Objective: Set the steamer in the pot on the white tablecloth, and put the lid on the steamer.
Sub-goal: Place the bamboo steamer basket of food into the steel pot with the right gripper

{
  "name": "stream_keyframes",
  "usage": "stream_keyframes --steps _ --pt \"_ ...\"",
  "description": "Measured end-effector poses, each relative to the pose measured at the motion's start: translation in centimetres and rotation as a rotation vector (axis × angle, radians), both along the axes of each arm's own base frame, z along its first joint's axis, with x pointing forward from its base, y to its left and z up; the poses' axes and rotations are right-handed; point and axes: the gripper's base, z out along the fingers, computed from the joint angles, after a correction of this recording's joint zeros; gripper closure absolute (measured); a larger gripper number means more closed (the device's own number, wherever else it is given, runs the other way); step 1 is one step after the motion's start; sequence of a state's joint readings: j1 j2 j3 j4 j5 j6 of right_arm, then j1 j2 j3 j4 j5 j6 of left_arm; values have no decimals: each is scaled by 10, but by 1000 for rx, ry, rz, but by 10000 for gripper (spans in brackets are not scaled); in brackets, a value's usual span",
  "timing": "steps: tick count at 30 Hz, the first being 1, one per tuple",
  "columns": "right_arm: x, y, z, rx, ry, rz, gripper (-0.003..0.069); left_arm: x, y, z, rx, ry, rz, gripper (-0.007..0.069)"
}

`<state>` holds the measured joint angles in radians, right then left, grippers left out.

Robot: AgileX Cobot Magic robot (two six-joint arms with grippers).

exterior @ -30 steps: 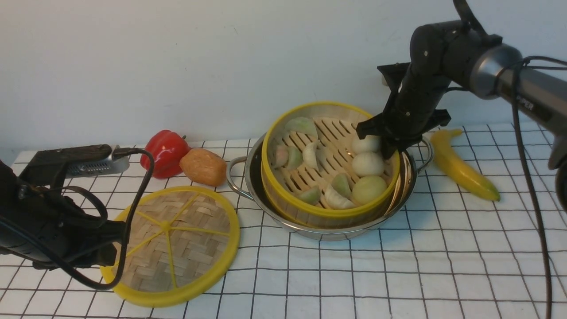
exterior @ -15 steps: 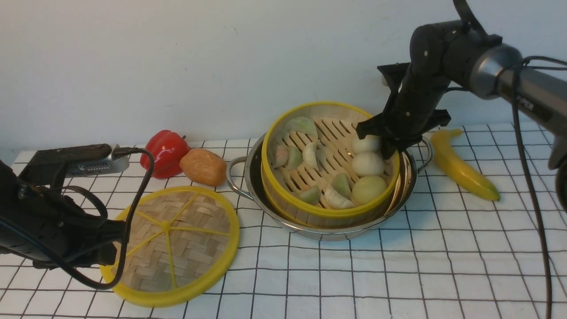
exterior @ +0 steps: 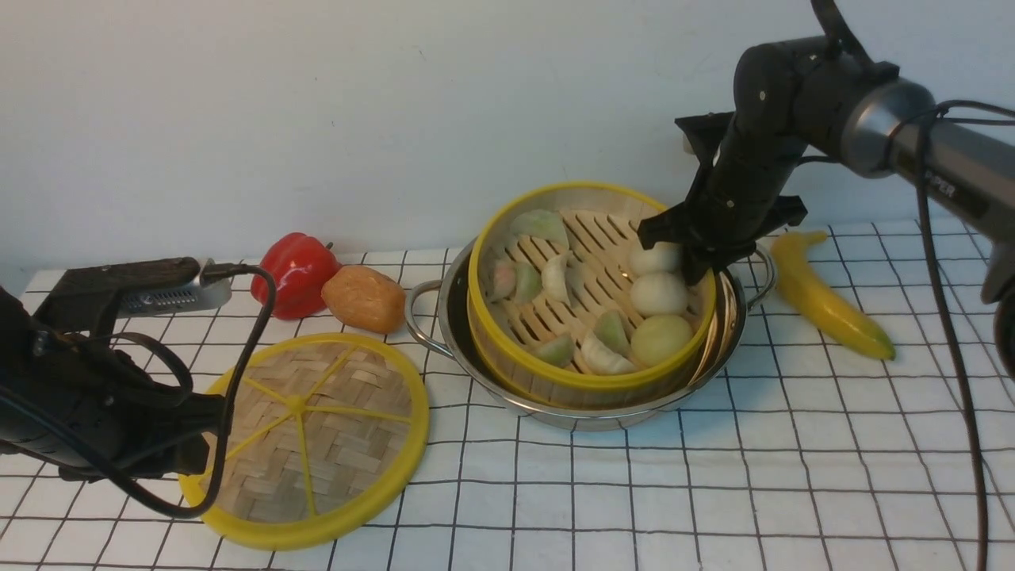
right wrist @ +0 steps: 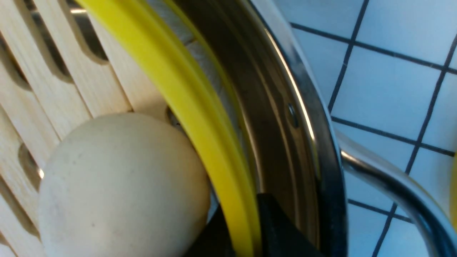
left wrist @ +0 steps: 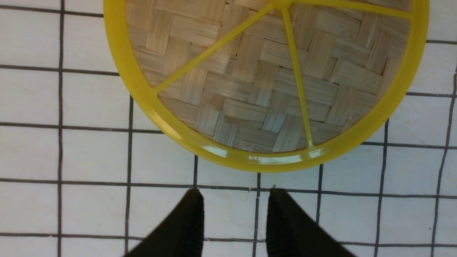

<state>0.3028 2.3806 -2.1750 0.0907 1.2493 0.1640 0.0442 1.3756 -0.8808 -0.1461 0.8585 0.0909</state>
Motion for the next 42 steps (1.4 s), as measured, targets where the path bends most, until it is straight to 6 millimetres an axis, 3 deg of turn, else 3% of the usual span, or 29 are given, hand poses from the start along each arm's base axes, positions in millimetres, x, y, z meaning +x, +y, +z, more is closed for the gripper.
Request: stream_keyframes --steps 14,42 --pt "1 -1 -7 -15 9 2 595 0 0 0 0 0 0 382" --pt "2 1 -6 7 3 -8 503 0 0 0 2 -1 -5 382"
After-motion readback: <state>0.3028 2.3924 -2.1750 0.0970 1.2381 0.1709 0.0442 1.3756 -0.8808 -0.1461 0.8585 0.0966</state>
